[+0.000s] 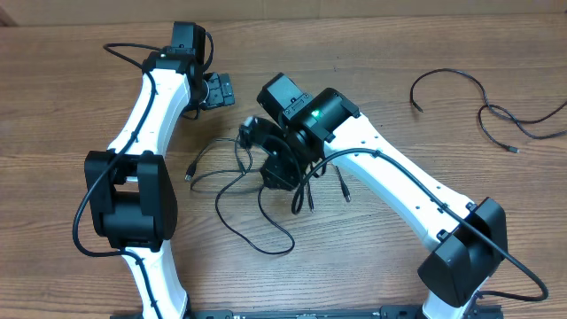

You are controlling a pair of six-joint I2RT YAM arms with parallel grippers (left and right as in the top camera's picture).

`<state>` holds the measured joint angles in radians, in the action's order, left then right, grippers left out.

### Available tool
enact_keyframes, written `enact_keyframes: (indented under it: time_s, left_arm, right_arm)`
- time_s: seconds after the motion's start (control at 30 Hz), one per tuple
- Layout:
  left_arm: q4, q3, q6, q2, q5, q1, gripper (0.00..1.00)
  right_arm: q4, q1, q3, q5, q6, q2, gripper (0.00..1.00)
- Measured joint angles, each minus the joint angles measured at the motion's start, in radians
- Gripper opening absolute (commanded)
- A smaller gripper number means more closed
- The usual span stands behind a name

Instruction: Untangle cables

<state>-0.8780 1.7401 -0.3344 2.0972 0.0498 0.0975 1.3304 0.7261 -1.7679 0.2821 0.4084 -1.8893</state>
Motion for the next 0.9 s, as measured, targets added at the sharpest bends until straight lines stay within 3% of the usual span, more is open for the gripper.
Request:
enact_keyframes:
  time_s: [0.3,0.6,0.9]
  left_arm:
    - [0.0,0.0,0.0,0.0,0.0,0.0,1.0]
    - [0.0,0.0,0.0,0.0,0.0,0.0,1.0]
    - [0.0,0.0,0.0,0.0,0.0,0.0,1.0]
  right_arm:
    - [0.01,0.0,0.107,0.073,0.039,0.0,0.51]
    - [-0.162,0.031,0.34,0.139,0.057,0.0,0.55]
    - [-0.252,0.14,0.452,0.152,0.084,0.0,0.57]
